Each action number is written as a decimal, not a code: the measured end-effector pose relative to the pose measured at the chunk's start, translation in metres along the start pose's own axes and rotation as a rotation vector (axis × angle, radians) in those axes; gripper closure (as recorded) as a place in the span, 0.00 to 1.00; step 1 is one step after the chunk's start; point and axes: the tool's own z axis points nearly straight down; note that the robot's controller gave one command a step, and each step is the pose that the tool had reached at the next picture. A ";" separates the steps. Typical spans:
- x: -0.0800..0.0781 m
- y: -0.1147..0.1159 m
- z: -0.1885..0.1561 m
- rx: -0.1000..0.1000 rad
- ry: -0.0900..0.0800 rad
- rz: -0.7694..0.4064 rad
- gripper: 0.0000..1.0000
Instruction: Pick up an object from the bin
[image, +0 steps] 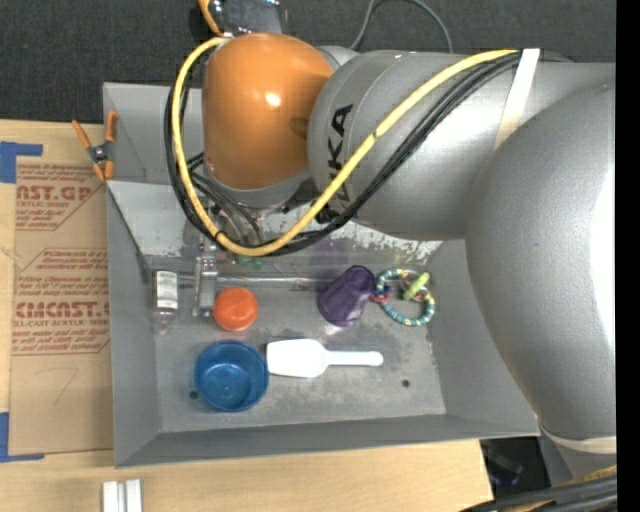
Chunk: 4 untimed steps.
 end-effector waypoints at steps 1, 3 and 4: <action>0.000 0.000 0.000 0.000 0.000 0.000 0.00; 0.015 0.002 -0.023 0.000 0.006 0.061 0.00; 0.010 -0.013 -0.070 -0.004 -0.006 0.050 0.00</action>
Offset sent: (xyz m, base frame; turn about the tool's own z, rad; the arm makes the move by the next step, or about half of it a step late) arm -0.0176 0.0049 0.0188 0.0783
